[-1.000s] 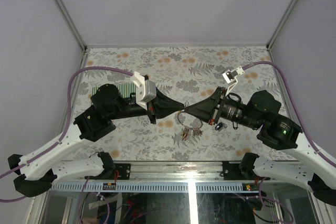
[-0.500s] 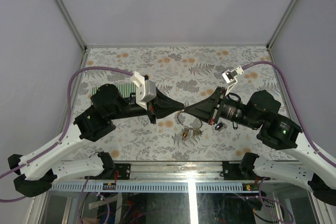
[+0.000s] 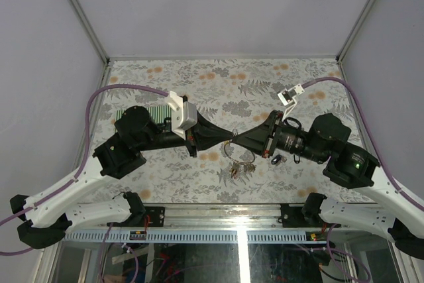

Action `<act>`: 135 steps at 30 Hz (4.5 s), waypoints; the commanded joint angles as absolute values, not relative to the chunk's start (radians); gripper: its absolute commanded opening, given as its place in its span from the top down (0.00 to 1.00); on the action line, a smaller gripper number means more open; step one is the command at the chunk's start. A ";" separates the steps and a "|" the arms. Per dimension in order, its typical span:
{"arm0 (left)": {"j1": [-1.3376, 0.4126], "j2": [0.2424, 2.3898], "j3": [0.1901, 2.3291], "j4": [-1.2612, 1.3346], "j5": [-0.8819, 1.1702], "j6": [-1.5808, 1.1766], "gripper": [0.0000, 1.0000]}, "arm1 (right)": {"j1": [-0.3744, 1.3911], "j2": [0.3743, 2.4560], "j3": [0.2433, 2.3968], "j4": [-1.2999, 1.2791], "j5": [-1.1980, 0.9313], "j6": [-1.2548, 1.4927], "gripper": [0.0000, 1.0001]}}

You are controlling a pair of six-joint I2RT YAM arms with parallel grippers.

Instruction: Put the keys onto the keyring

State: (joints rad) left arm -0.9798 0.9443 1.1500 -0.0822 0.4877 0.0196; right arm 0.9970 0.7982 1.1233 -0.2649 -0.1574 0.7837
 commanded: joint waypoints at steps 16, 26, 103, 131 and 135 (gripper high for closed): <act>-0.977 0.955 1.194 -0.038 0.489 0.040 1.00 | 1.003 0.790 1.150 -0.192 -0.180 0.792 1.00; -0.976 0.953 1.197 -0.042 0.479 0.044 1.00 | 1.004 0.758 1.150 -0.199 -0.127 0.782 1.00; -0.976 0.957 1.164 -0.020 0.397 0.029 1.00 | 1.004 0.800 1.137 -0.150 -0.318 0.735 1.00; -0.976 0.944 1.173 -0.025 0.385 0.031 1.00 | 1.004 0.775 1.124 -0.171 -0.297 0.676 0.60; -0.976 0.943 1.174 -0.026 0.386 0.029 1.00 | 1.003 0.763 1.124 -0.218 -0.271 0.608 0.59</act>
